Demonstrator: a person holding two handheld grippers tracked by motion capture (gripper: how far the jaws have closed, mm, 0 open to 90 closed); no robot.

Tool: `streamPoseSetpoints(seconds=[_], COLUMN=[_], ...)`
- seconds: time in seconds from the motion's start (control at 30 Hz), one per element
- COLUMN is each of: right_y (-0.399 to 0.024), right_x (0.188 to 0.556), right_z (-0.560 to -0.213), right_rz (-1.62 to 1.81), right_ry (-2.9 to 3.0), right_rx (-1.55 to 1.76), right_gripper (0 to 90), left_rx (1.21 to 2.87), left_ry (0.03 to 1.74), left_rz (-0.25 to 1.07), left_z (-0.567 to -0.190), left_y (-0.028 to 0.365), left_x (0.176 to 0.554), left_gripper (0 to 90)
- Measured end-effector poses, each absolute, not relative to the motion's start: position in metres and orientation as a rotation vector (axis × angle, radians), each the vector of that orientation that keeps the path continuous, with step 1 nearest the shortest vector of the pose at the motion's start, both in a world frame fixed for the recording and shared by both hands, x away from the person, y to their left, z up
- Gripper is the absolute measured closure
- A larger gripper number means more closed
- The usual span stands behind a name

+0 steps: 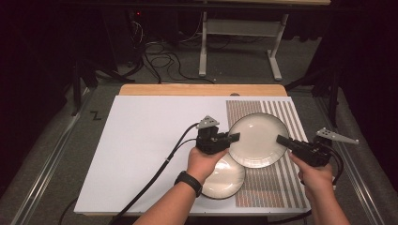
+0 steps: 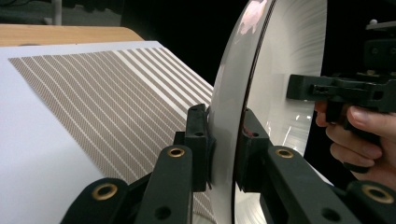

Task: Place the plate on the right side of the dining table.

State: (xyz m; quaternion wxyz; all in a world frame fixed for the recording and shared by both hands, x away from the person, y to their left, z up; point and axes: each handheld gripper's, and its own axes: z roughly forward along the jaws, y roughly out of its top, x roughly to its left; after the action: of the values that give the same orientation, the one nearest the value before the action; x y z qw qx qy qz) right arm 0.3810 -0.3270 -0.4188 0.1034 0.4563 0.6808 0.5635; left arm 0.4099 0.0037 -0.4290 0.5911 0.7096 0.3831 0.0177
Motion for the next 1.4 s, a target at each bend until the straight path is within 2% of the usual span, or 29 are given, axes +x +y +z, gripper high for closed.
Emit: streamPoseSetpoints(seconds=[0.7,1.4], right_y=[-0.364,-0.378], right_x=[0.405,0.414], right_z=[-0.442,-0.457], right_rz=[1.563,1.516], right_ry=[1.955,1.956], right_rx=[1.413,1.435], right_gripper=[84.2,85.0], left_rx=[1.727,1.808], left_ry=[0.936,0.978], left_rz=[0.037,0.027], left_z=[-0.455,-0.469], left_y=[-0.046,-0.064], left_x=[0.452,0.466], left_gripper=[73.7,72.0])
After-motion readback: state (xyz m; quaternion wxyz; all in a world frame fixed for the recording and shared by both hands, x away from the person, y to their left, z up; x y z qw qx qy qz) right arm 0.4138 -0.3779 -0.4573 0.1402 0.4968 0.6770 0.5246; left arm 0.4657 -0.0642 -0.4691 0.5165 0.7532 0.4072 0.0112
